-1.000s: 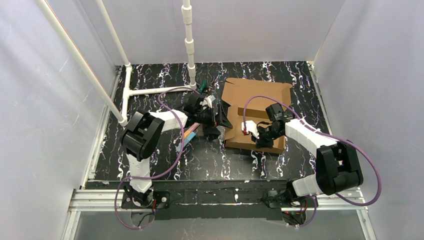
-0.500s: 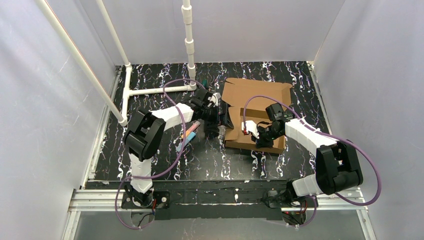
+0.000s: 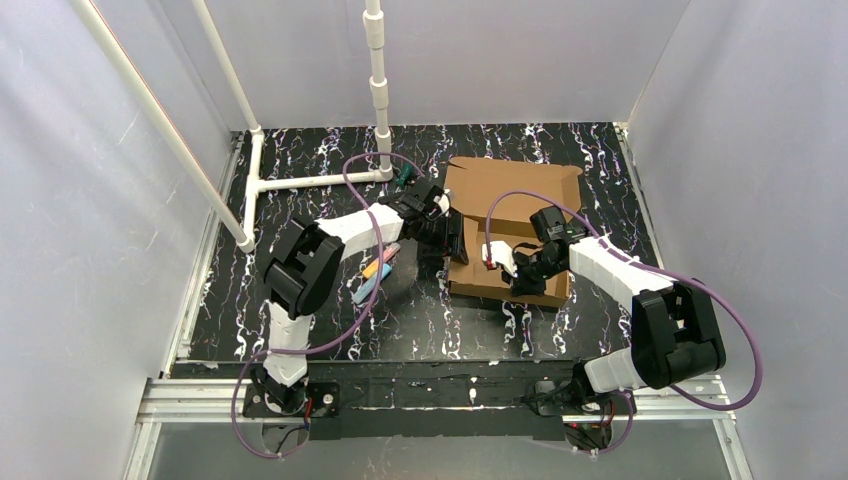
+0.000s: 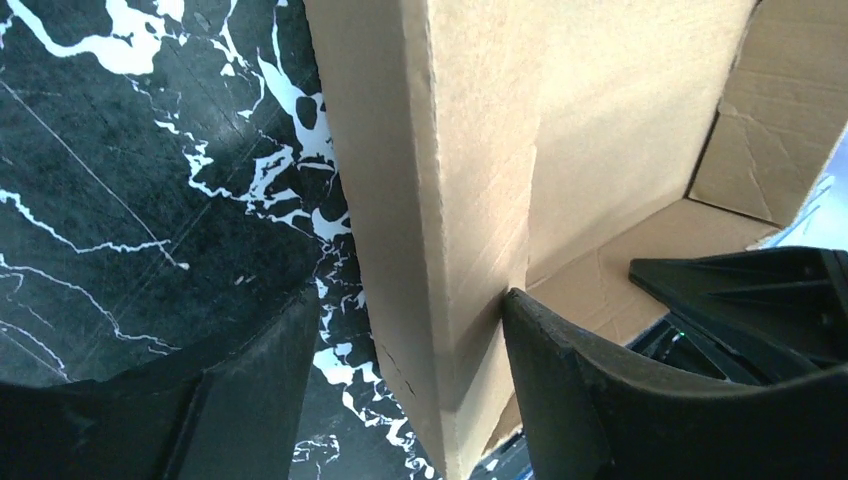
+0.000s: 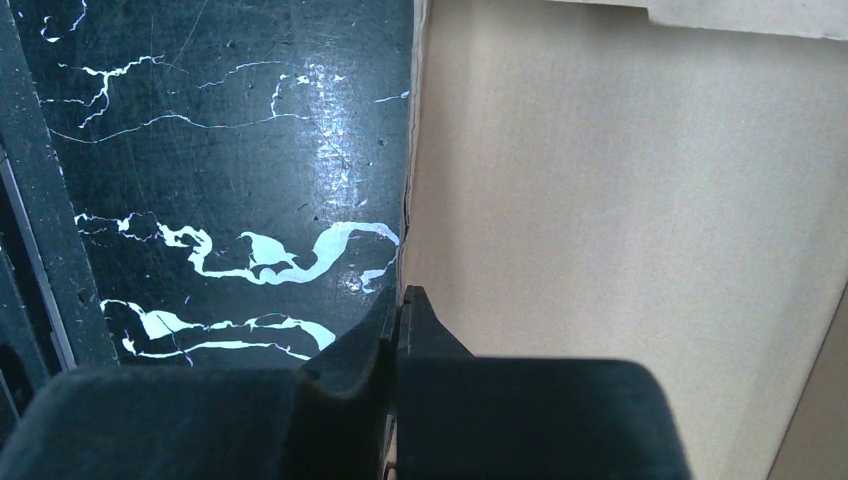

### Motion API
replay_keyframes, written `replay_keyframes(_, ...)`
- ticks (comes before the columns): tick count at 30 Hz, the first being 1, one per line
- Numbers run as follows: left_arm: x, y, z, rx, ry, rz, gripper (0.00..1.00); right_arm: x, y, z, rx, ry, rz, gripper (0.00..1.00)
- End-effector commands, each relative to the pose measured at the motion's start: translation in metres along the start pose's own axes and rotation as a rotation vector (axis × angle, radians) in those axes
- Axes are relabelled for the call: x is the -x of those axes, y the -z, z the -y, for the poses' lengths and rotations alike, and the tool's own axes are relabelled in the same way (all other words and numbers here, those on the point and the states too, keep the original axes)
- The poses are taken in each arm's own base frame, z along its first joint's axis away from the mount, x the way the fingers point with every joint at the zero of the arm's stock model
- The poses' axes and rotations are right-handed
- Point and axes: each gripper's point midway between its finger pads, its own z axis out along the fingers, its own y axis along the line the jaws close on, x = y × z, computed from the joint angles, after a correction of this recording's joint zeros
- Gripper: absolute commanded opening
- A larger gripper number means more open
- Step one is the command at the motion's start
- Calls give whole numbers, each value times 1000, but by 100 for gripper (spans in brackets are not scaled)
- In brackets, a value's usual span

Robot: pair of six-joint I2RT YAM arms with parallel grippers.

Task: Fold the paper box

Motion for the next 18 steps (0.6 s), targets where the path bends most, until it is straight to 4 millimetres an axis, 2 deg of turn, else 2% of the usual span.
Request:
replay_keyframes(1, -1, -4, -8, 80, -33, -15, 62, -12, -12, -10, 52, -12, -40, 1)
replay_keyframes(2, -1, -5, -9, 97, -37, -16, 56, -12, -12, -11, 52, -13, -40, 1)
replay_keyframes(7, 3, -4, -16, 174, -71, -10, 43, -10, -12, -11, 54, -7, -38, 1)
replay_keyframes(12, 11, 5, -22, 285, -155, 22, 24, 3, -15, -16, 64, 13, -16, 1)
replay_keyframes(15, 16, 12, -30, 403, -239, 41, 0, 12, -19, -19, 62, 34, -11, 12)
replay_keyframes(18, 18, 20, -38, 507, -316, 55, 0, 16, -23, -22, 61, 49, -13, 21)
